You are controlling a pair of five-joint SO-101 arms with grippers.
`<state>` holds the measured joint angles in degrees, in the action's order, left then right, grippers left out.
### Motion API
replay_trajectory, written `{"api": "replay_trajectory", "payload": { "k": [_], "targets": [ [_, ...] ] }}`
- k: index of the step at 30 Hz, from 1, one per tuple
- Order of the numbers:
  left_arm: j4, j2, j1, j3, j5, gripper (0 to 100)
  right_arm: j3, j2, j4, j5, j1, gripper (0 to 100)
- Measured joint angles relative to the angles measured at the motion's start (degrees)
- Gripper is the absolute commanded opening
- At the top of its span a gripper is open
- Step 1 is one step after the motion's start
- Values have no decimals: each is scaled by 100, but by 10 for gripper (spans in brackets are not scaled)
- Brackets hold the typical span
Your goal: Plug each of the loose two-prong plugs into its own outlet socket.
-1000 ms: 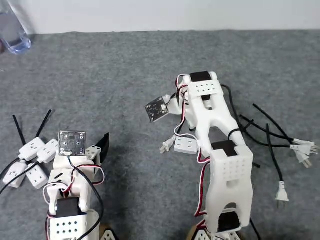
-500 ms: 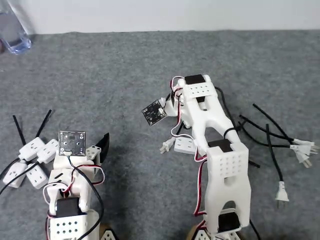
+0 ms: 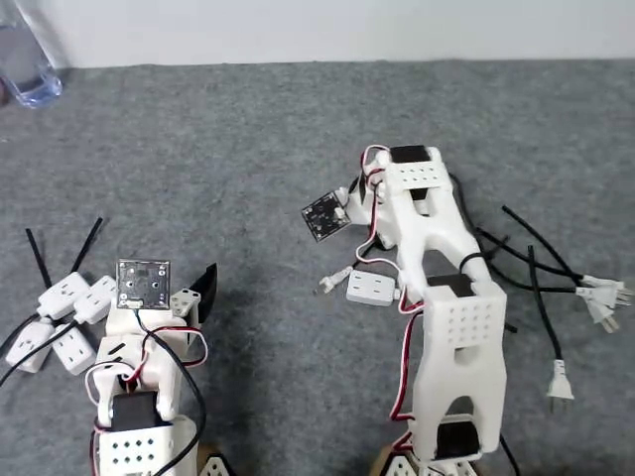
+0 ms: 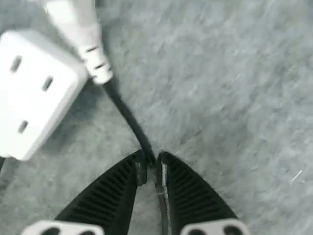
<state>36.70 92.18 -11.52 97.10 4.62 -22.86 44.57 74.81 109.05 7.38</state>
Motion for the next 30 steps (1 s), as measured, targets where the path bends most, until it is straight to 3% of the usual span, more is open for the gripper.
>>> {"api": "replay_trajectory", "payload": {
  "k": [9,14,20,30],
  "targets": [
    [0,0,0,0,0,305,18,-132,18,-185,-264,9],
    [0,0,0,0,0,305,141,-607,563,-440,-571,9],
    [0,0,0,0,0,305,141,-1741,1240,-1029,-545,9],
    [0,0,0,0,0,305,343,-3789,2558,-1257,-985,9]
  ]
}}
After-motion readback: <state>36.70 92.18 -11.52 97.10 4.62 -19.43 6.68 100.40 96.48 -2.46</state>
